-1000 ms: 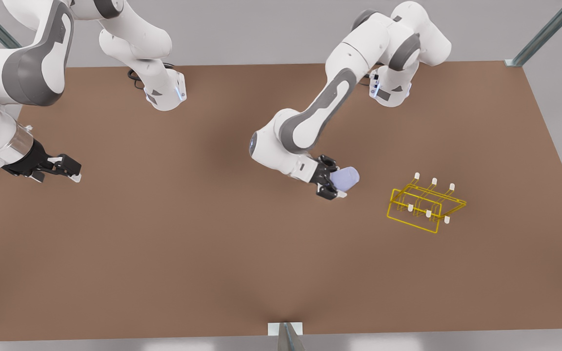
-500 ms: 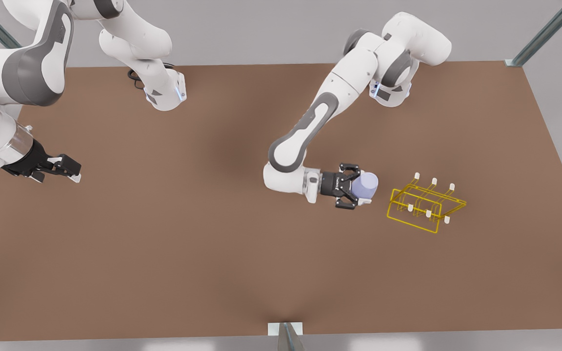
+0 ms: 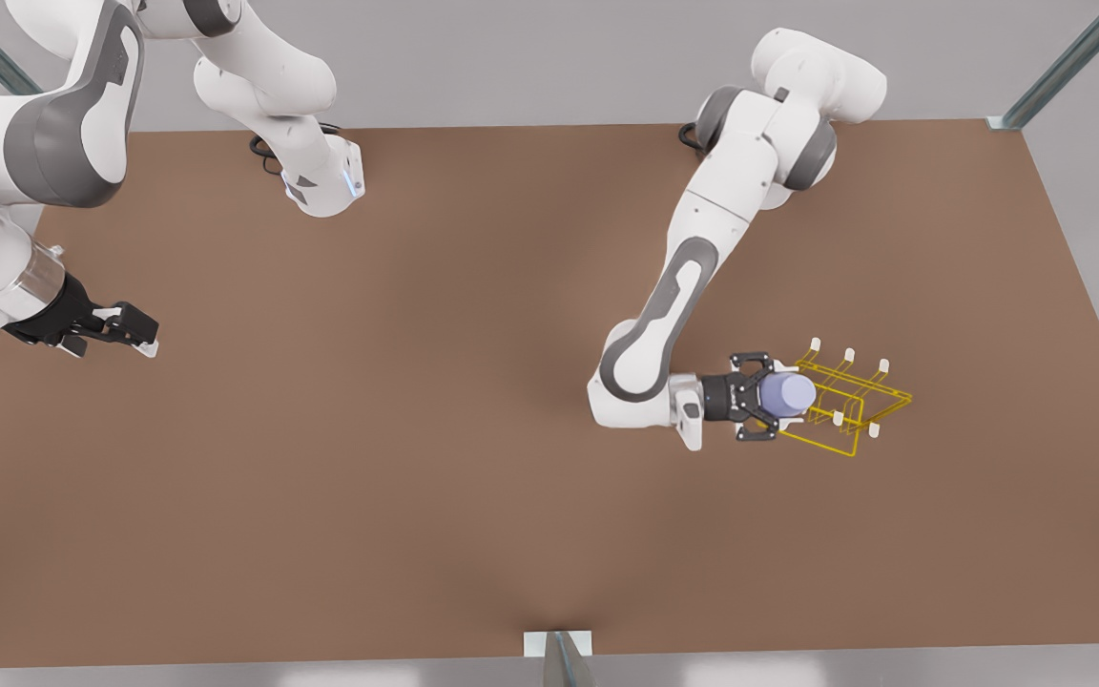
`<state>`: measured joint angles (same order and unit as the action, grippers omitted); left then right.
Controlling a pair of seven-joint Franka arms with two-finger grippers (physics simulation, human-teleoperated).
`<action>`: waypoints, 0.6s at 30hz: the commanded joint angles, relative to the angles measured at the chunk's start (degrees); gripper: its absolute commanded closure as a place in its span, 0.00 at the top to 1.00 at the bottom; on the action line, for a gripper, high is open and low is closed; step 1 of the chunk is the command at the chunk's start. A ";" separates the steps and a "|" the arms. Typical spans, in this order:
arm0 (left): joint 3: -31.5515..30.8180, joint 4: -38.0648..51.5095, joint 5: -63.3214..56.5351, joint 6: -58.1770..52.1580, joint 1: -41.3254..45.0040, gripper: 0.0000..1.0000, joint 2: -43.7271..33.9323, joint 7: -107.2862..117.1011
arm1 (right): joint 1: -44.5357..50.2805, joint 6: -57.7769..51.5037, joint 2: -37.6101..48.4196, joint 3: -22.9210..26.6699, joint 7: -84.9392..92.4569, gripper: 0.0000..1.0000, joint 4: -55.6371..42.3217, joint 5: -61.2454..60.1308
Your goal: Place the cup on the cup holder
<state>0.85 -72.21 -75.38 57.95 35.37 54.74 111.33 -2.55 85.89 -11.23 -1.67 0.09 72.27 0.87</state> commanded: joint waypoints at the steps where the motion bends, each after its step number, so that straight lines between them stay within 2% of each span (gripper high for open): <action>1: 0.03 -0.83 0.14 0.85 -1.09 0.83 -0.08 -2.96 | 0.00 -0.02 0.07 0.00 -0.01 1.00 -0.03 0.00; 6: 2.57 -1.27 0.14 3.57 -2.94 0.83 -0.08 -2.43 | 0.00 0.07 -0.10 0.00 -0.01 1.00 -0.03 -0.08; 18: 2.57 -4.96 1.02 6.65 -5.23 0.83 0.98 -1.46 | -1.14 -0.11 0.25 0.00 0.26 1.00 -0.03 0.00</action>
<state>3.40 -77.15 -74.49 63.50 30.13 55.73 110.11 -3.74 85.80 -11.05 -1.61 0.10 72.23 0.88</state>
